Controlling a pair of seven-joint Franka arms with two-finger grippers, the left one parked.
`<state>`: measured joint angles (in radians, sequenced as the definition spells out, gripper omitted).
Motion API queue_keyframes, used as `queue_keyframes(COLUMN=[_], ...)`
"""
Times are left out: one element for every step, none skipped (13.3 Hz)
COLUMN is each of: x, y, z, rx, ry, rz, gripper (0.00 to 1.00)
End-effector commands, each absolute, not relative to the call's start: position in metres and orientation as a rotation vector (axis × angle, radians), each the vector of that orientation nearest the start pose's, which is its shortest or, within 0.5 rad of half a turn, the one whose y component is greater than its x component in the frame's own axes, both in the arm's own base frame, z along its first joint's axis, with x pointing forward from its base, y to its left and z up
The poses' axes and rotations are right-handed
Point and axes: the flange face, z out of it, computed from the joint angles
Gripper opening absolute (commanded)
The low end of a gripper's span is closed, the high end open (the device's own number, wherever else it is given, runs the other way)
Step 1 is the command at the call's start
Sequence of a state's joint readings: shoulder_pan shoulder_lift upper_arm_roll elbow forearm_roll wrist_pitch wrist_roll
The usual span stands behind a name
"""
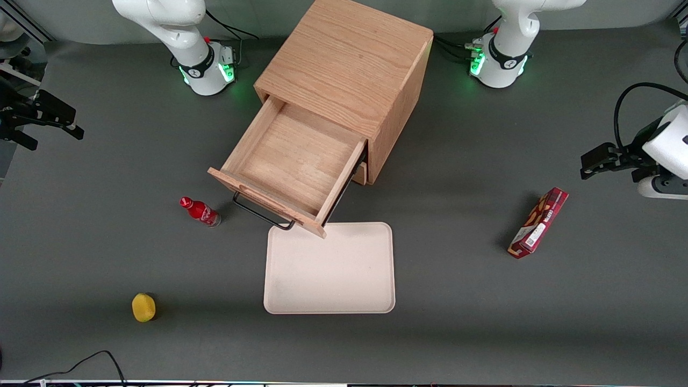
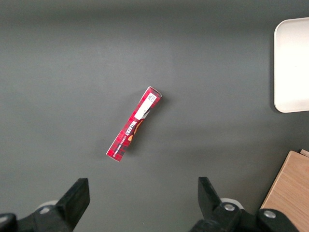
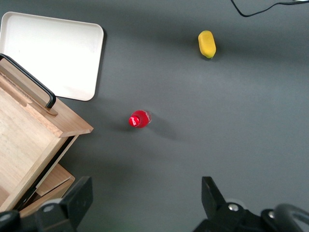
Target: Open upper drawer
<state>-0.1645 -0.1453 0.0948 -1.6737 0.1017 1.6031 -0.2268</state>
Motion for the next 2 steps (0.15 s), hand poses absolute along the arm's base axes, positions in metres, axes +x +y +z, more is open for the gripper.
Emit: queue_keyframes(x=[0.5108, 0.5106], y=[-0.0187, -0.0187], z=[0.6590, 0.6595], rx=[-3.057, -3.057], ry=[-0.207, -0.207], rz=[-0.109, -0.109], gripper=[1.00, 1.00])
